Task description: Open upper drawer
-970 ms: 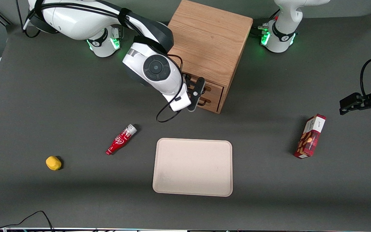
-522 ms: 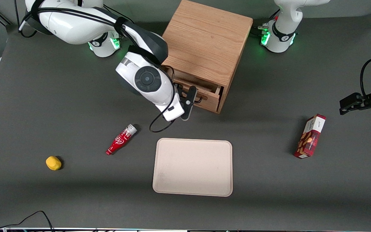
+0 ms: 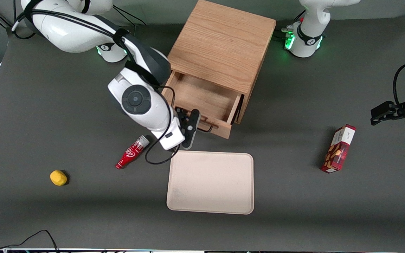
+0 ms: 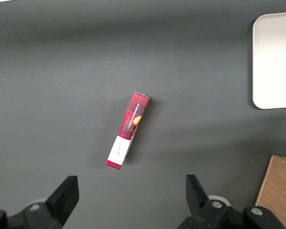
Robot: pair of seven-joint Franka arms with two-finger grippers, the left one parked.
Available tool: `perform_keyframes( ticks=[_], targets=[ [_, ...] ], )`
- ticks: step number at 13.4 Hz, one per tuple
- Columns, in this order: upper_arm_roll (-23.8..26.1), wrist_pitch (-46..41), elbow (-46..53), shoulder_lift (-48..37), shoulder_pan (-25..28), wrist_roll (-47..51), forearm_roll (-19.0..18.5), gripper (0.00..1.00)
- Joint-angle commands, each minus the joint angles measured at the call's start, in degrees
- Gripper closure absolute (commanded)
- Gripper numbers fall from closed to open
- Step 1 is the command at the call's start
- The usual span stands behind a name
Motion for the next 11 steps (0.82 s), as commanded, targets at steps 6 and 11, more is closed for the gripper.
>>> perform_keyframes(
  ticks=[6, 11],
  targets=[
    [-5.43, 7.56, 1.51, 0.41, 0.24, -3.99, -0.80, 0.00],
    [-8.14, 8.97, 3.62, 0.67, -0.12, -6.19, 3.32, 0.00]
  ],
)
